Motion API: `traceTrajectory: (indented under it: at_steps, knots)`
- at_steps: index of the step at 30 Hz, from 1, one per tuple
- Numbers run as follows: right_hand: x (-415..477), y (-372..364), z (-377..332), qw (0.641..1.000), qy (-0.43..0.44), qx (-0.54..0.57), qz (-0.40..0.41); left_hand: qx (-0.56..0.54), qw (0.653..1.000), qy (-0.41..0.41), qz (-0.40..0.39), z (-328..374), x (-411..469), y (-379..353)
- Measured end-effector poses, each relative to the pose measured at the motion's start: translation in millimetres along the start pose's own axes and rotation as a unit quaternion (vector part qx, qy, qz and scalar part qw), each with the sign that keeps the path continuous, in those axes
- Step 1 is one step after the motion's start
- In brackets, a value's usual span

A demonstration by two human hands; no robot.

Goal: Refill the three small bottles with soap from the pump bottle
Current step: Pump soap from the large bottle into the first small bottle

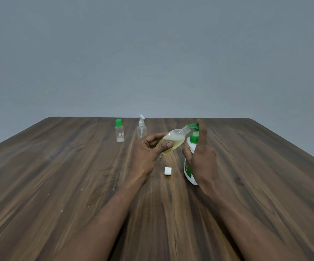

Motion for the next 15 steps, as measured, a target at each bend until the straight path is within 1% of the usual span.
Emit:
traceTrajectory:
  at_steps: [8,15]
  knots:
    - [0.5,-0.6,3.4,1.000,-0.005,-0.004,-0.008,0.021,1.000,-0.001,0.005,-1.3,0.1,2.3]
    - [0.2,-0.4,2.0,1.000,0.007,-0.010,-0.015,0.014,1.000,0.002,0.009,-2.0,0.2,-0.3]
Point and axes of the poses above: each hand's wrist, its own x-axis towards the middle knuckle, its own y-axis out of the back of the hand, z = x × y, the point moved 7 cm from there along x, towards the middle knuckle, and after that the axes turned 5 degrees about z, right-handed, at the moved point
